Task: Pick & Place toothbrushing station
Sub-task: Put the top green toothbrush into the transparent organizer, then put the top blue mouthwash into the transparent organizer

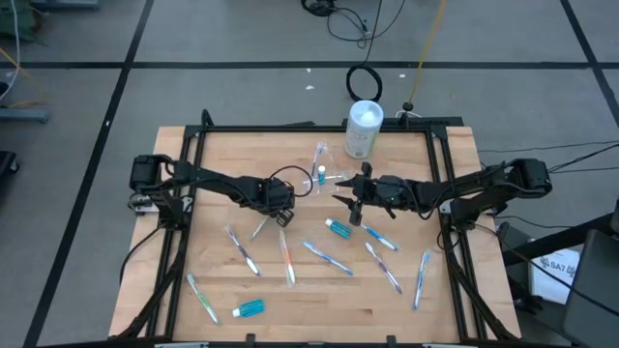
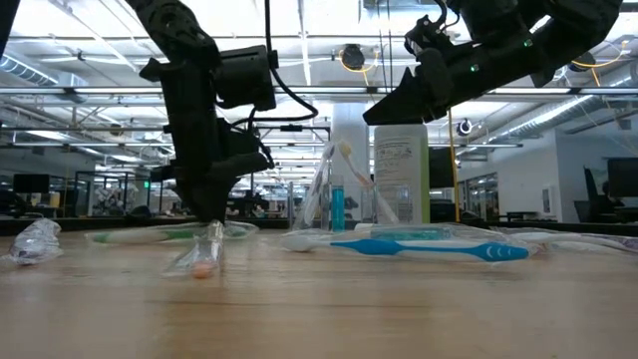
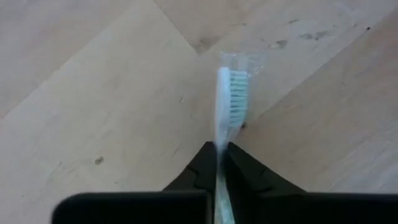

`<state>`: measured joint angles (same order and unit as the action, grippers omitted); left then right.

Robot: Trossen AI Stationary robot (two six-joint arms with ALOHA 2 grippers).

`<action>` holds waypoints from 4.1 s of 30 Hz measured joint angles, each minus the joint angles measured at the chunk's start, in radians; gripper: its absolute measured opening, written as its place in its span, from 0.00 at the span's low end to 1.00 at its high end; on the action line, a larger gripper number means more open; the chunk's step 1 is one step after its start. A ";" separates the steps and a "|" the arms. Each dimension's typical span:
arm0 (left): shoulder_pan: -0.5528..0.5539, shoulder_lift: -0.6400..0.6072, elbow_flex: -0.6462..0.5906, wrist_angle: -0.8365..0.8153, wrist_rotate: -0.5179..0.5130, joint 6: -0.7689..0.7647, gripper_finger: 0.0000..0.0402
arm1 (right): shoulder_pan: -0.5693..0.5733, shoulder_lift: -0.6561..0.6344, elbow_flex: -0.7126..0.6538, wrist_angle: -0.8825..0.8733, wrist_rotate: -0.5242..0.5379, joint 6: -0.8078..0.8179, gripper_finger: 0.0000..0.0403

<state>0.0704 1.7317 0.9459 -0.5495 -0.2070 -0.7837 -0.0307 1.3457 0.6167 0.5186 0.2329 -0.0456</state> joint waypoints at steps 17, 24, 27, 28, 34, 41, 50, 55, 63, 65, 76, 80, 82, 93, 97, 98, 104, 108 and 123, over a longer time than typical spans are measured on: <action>-0.111 -0.313 0.000 0.209 -0.211 0.118 0.05 | 0.000 0.000 0.000 0.008 0.000 0.000 0.41; -0.095 -0.344 0.000 0.526 -0.228 0.326 0.04 | 0.000 0.000 0.001 0.010 0.000 0.000 0.41; -0.072 -0.321 0.001 0.683 -0.274 0.430 0.02 | 0.000 0.000 0.001 0.017 0.000 0.000 0.41; -0.064 -0.314 0.002 0.719 -0.281 0.462 0.02 | 0.000 0.000 0.001 0.019 0.000 0.000 0.41; -0.006 -0.249 0.002 0.900 -0.351 0.610 0.06 | 0.000 0.000 0.001 0.022 0.000 0.000 0.41; 0.070 -0.110 0.001 1.075 -0.371 0.668 0.02 | 0.000 0.000 0.001 0.026 0.000 -0.004 0.41; 0.107 0.055 0.001 1.276 -0.371 0.692 0.07 | 0.000 0.000 0.001 0.022 0.000 -0.004 0.41; 0.100 0.108 0.001 1.289 -0.391 0.694 0.02 | 0.000 0.000 0.001 0.005 0.000 -0.004 0.41; 0.084 0.115 0.000 1.236 -0.408 0.692 0.11 | 0.000 0.000 0.000 -0.015 0.000 -0.004 0.41; 0.084 0.115 0.001 1.195 -0.415 0.679 0.13 | 0.000 0.000 0.000 -0.016 0.000 -0.004 0.41; 0.091 0.115 0.001 1.044 -0.423 0.602 0.06 | 0.000 0.000 0.000 -0.019 0.000 -0.004 0.41; 0.086 0.115 0.001 1.043 -0.422 0.605 0.06 | 0.000 0.000 0.000 -0.019 0.000 -0.004 0.41; 0.086 0.115 0.001 1.041 -0.422 0.599 0.08 | 0.000 0.000 0.000 -0.019 0.000 -0.004 0.41; 0.083 0.104 0.001 0.992 -0.423 0.584 0.16 | -0.001 0.000 0.000 -0.027 0.000 -0.004 0.41; 0.083 0.097 0.001 0.968 -0.423 0.552 0.20 | -0.008 0.000 0.000 0.007 0.032 0.005 0.41; 0.083 0.097 0.001 0.961 -0.423 0.545 0.21 | -0.010 0.000 0.000 0.012 0.041 0.018 0.41; 0.072 0.072 0.001 0.880 -0.414 0.510 0.35 | -0.005 0.000 0.000 -0.008 0.050 -0.010 0.41; 0.040 0.025 0.001 0.844 -0.412 0.516 0.42 | -0.007 0.005 0.000 -0.048 0.050 -0.017 0.41; -0.036 -0.455 0.001 0.411 -0.292 0.508 0.48 | -0.015 0.005 0.000 -0.106 0.001 0.034 0.59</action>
<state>0.0345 1.2768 0.9470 -0.1390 -0.4992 -0.2759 -0.0460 1.3506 0.6165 0.4122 0.2337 -0.0116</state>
